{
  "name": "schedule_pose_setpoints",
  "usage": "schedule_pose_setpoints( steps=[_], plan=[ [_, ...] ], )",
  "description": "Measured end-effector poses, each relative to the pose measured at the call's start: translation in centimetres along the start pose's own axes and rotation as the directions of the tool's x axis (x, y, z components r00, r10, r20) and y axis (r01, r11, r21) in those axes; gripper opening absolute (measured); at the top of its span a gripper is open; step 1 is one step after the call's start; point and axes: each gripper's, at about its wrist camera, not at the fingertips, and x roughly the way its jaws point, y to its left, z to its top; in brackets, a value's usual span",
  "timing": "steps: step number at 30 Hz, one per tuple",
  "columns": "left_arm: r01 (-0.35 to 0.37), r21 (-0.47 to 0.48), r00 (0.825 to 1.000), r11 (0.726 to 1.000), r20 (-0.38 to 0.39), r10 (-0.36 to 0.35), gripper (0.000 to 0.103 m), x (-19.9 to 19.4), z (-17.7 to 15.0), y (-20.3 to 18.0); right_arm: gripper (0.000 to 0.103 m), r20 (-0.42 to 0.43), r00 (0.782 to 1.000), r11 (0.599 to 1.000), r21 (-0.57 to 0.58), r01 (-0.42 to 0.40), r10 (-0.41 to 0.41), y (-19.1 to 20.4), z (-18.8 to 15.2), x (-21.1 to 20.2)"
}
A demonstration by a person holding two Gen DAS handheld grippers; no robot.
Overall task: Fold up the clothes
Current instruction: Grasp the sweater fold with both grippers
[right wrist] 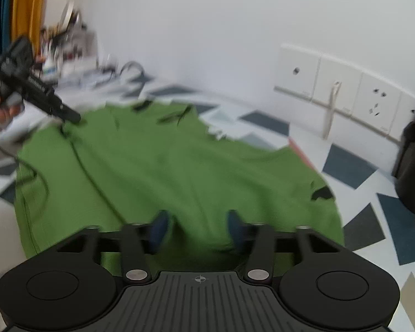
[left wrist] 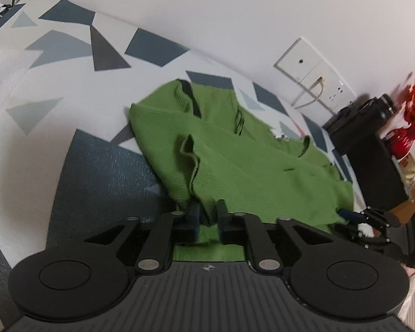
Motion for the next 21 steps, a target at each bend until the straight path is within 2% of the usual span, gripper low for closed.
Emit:
schedule_pose_setpoints(
  steps=[2,3,6,10,11,12,13,16,19,21],
  plan=[
    [-0.008,0.011,0.999,1.0,0.047,0.007,0.04,-0.8,0.6,-0.3,0.069,0.064,0.998,0.998,0.052,0.016,-0.019,-0.7,0.2,-1.0],
    [-0.007,0.009,0.998,1.0,0.068,0.006,0.04,-0.9,0.9,-0.4,0.073,0.096,0.995,0.996,0.087,0.025,-0.033,-1.1,0.3,-1.4],
    [-0.009,-0.004,0.995,1.0,0.095,0.01,0.04,-0.2,2.3,-0.5,0.073,0.124,0.988,0.982,0.18,0.065,-0.088,-2.6,0.3,-1.6],
    [-0.06,-0.017,0.996,0.998,0.065,0.06,0.039,2.4,3.5,-0.5,0.073,0.108,0.981,0.959,0.251,0.132,-0.163,-4.2,0.0,-1.0],
    [-0.066,-0.019,0.996,0.998,0.067,0.067,0.036,2.6,3.4,-0.5,0.073,0.106,0.98,0.955,0.266,0.134,-0.167,-4.5,-0.1,-0.9],
    [-0.071,-0.022,0.995,0.997,0.071,0.072,0.028,2.7,3.4,-0.4,0.073,0.104,0.98,0.95,0.281,0.134,-0.169,-4.8,-0.2,-0.8],
    [-0.076,-0.025,0.994,0.997,0.075,0.077,0.009,2.9,3.3,-0.4,0.073,0.102,0.98,0.946,0.295,0.135,-0.172,-5.0,-0.3,-0.6],
    [-0.082,0.006,0.986,0.997,0.146,0.08,0.006,1.9,2.7,-0.7,0.07,0.095,0.979,0.931,0.339,0.137,-0.179,-5.9,-0.7,-0.2],
    [-0.077,0.029,0.964,0.997,0.258,0.067,0.006,0.3,2.2,-0.9,0.065,0.088,0.979,0.914,0.381,0.139,-0.186,-6.7,-1.0,0.2],
    [-0.076,0.028,0.962,0.997,0.263,0.066,0.006,0.5,2.3,-0.8,0.059,0.083,0.978,0.902,0.409,0.141,-0.19,-7.3,-1.2,0.5]
  ],
)
